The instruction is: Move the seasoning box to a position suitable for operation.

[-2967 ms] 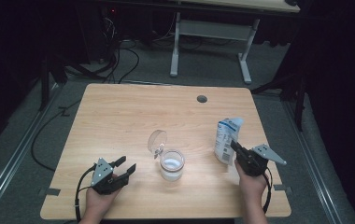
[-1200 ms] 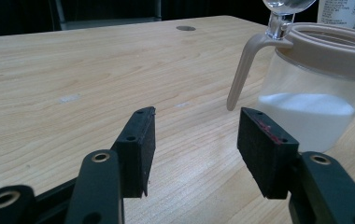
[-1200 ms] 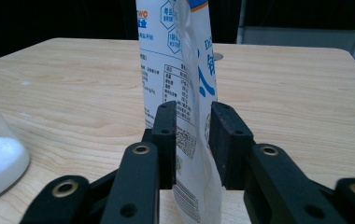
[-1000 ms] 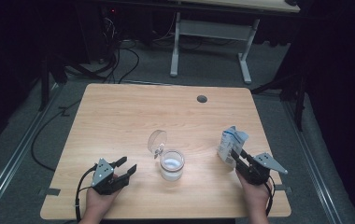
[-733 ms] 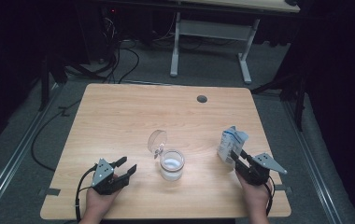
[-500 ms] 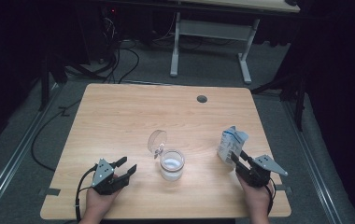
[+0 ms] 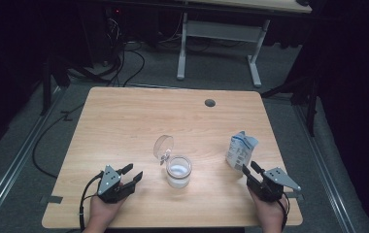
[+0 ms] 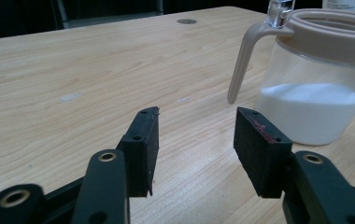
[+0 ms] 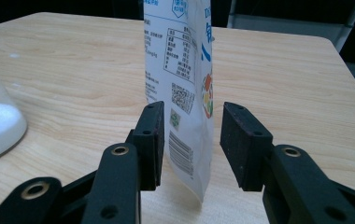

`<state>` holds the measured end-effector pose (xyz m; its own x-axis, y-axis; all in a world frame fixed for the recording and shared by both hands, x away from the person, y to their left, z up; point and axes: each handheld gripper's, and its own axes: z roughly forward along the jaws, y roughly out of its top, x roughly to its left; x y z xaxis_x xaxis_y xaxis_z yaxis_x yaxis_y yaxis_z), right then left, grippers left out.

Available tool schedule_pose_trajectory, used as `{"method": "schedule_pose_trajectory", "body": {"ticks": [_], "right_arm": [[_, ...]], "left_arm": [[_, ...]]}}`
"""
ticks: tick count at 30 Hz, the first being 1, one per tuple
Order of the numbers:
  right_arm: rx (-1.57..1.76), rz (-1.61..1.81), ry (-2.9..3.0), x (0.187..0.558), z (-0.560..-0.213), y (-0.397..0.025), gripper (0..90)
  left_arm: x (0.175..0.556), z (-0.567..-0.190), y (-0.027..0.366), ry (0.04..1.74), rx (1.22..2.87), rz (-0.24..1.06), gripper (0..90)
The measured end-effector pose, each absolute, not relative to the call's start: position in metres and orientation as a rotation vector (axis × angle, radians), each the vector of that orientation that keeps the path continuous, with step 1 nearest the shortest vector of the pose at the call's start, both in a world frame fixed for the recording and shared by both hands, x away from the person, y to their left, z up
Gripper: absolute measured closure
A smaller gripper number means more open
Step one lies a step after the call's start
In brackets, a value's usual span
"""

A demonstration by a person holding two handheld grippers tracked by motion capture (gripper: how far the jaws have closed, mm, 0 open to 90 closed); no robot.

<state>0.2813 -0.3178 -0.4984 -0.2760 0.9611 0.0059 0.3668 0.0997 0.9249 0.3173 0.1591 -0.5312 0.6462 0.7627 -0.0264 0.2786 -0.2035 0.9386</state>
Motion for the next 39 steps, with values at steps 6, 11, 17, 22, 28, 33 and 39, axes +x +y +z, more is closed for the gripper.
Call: {"method": "schedule_pose_trajectory", "body": {"ticks": [6, 11, 17, 22, 28, 33, 39], "right_arm": [[1.296, 1.156, 1.742, 0.273, -0.499, -0.316, 59.7], [1.293, 1.147, 1.763, 0.271, -0.501, -0.312, 60.0], [1.284, 1.152, 1.803, 0.271, -0.501, -0.303, 60.3], [1.257, 1.174, 1.845, 0.274, -0.501, -0.289, 57.1], [1.249, 1.182, 1.884, 0.278, -0.505, -0.276, 55.1], [1.222, 1.174, 1.937, 0.282, -0.509, -0.258, 55.0], [1.202, 1.162, 1.982, 0.286, -0.512, -0.243, 57.5]], "left_arm": [[0.317, -0.531, 0.158, 0.84, 1.782, 0.56, 52.0], [0.317, -0.531, 0.158, 0.842, 1.784, 0.56, 51.9], [0.319, -0.531, 0.158, 0.849, 1.782, 0.548, 51.6], [0.319, -0.532, 0.157, 0.84, 1.795, 0.558, 51.7], [0.318, -0.532, 0.157, 0.839, 1.797, 0.557, 51.9], [0.318, -0.532, 0.156, 0.838, 1.797, 0.56, 52.1], [0.319, -0.532, 0.157, 0.842, 1.794, 0.554, 52.5]]}}
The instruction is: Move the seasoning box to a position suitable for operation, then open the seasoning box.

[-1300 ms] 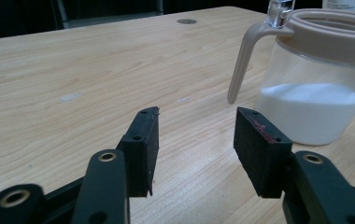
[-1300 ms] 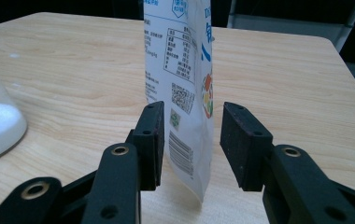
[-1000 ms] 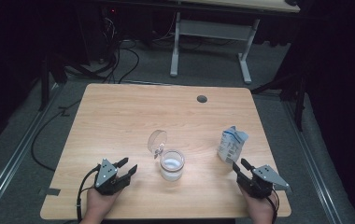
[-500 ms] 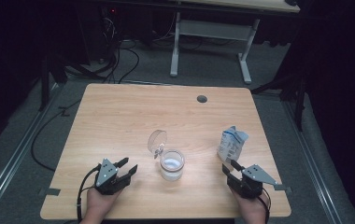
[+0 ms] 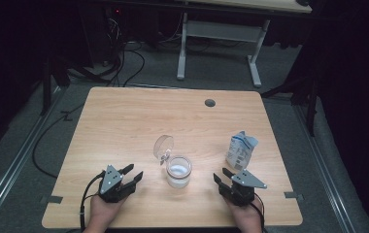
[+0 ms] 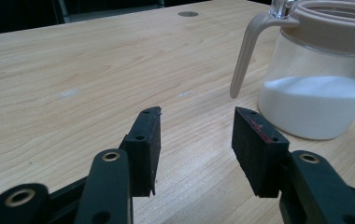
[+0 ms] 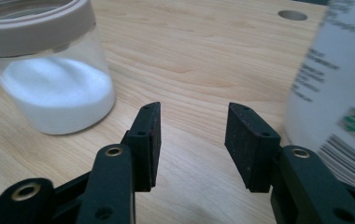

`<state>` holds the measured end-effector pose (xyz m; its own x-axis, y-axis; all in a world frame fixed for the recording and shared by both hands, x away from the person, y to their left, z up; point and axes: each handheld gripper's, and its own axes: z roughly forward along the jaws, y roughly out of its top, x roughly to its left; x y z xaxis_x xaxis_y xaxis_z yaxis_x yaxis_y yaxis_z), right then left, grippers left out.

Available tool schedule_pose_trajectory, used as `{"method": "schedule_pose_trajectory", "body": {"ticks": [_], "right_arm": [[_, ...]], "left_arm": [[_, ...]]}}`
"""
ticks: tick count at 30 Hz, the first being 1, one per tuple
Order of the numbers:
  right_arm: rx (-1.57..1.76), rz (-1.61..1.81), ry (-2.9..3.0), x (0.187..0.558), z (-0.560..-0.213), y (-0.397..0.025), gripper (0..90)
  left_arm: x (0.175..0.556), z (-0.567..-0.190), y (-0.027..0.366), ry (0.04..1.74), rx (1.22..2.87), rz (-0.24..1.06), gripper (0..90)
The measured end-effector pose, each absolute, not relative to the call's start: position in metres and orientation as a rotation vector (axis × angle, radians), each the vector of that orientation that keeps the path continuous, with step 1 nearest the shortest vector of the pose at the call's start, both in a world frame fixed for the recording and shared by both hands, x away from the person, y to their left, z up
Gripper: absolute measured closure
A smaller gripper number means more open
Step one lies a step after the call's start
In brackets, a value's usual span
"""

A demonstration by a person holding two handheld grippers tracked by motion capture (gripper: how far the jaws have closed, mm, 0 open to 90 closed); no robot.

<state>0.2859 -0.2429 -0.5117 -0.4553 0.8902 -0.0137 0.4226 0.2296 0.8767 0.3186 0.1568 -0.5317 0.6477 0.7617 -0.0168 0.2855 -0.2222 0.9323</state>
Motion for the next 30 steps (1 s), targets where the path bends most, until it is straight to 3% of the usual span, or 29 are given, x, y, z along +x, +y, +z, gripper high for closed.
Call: {"method": "schedule_pose_trajectory", "body": {"ticks": [14, 21, 26, 30], "right_arm": [[1.157, 1.18, 2.049, 0.291, -0.514, -0.219, 70.9], [1.132, 1.184, 2.084, 0.29, -0.513, -0.21, 89.2], [1.079, 1.212, 2.114, 0.291, -0.513, -0.198, 90.0], [1.057, 1.205, 2.125, 0.291, -0.513, -0.192, 90.0]], "left_arm": [[0.321, -0.528, 0.158, 0.89, 1.773, 0.506, 57.3], [0.329, -0.518, 0.15, 0.936, 1.783, 0.459, 76.6], [0.337, -0.508, 0.142, 0.951, 1.776, 0.441, 89.7], [0.346, -0.497, 0.134, 0.955, 1.75, 0.423, 89.8]]}}
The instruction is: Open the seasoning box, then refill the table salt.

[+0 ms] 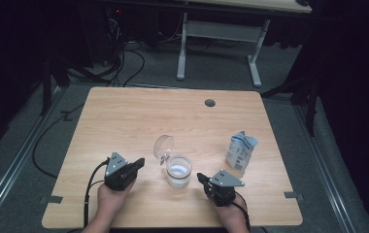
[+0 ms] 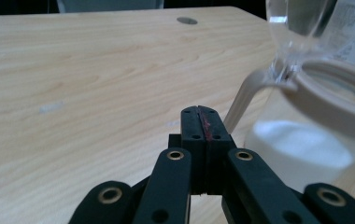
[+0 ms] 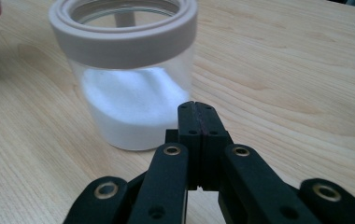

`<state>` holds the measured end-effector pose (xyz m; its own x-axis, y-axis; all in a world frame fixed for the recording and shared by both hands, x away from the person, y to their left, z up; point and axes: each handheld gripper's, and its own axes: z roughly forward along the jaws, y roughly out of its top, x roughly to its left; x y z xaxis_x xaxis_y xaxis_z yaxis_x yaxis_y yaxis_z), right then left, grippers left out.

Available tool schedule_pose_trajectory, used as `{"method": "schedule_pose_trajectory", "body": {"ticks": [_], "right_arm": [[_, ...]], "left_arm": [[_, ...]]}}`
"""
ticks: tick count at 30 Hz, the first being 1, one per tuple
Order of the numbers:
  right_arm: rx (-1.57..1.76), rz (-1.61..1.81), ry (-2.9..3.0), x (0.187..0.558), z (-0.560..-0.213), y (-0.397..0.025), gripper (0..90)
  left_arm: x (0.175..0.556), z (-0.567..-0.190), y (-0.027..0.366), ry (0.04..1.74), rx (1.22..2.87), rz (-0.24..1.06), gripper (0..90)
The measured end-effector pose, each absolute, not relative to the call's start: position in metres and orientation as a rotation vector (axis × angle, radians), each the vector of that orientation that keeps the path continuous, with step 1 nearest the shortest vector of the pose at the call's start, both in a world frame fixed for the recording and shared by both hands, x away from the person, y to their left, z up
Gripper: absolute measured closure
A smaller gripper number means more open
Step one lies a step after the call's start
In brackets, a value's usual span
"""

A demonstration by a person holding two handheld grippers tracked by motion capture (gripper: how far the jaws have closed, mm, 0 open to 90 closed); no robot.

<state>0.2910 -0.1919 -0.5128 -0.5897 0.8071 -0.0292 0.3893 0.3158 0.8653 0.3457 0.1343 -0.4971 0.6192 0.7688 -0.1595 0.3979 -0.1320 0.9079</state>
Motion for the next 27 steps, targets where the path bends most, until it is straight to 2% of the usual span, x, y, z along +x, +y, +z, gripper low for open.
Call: {"method": "schedule_pose_trajectory", "body": {"ticks": [12, 27], "right_arm": [[1.017, 1.208, 2.156, 0.293, -0.515, -0.18, 90.0], [1.007, 1.195, 2.158, 0.293, -0.517, -0.176, 90.0]], "left_arm": [[0.357, -0.467, 0.112, 0.902, 1.704, 0.407, 89.8], [0.343, -0.463, 0.093, 0.822, 1.713, 0.366, 89.8]]}}
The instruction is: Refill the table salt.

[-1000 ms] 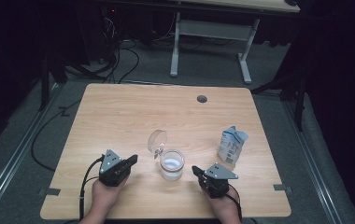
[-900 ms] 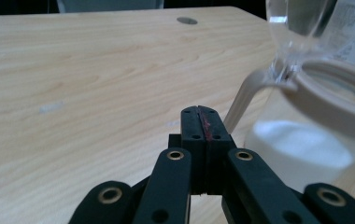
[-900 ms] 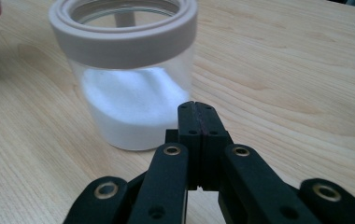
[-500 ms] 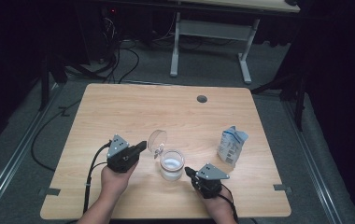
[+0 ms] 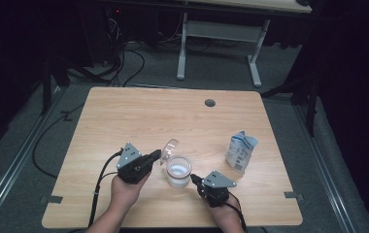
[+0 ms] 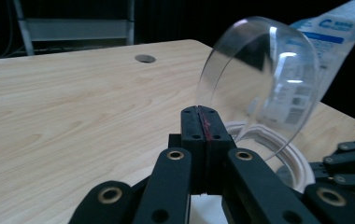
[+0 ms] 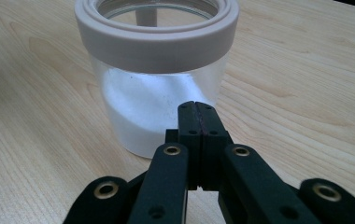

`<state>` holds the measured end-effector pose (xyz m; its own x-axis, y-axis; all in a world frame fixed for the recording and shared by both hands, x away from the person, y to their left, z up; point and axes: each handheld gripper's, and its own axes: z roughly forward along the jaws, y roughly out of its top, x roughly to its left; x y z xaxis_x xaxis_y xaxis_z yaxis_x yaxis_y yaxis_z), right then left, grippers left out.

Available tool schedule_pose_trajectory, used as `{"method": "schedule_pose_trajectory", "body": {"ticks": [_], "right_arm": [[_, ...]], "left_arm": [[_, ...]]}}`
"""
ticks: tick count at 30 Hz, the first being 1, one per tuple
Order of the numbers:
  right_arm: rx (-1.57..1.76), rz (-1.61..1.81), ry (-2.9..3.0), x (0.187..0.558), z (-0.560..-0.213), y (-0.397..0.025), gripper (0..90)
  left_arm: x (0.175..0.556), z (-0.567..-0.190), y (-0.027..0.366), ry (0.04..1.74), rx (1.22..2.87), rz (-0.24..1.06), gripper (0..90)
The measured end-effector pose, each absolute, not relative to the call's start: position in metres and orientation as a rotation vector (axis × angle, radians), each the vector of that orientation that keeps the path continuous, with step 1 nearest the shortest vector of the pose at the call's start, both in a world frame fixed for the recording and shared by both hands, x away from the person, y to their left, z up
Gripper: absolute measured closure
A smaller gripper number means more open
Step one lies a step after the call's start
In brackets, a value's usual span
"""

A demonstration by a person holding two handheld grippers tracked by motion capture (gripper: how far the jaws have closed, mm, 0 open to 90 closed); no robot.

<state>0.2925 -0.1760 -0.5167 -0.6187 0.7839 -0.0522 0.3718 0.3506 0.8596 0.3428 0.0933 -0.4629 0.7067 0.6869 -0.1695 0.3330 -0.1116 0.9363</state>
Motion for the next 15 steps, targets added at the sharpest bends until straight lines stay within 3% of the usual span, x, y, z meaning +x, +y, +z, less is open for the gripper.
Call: {"method": "schedule_pose_trajectory", "body": {"ticks": [6, 15], "right_arm": [[1.013, 1.199, 2.152, 0.292, -0.517, -0.176, 90.0], [1.022, 1.196, 2.126, 0.296, -0.513, -0.182, 90.0]], "left_arm": [[0.344, -0.475, 0.103, 0.86, 1.717, 0.377, 88.8], [0.337, -0.511, 0.163, 0.975, 1.801, 0.559, 86.9]]}}
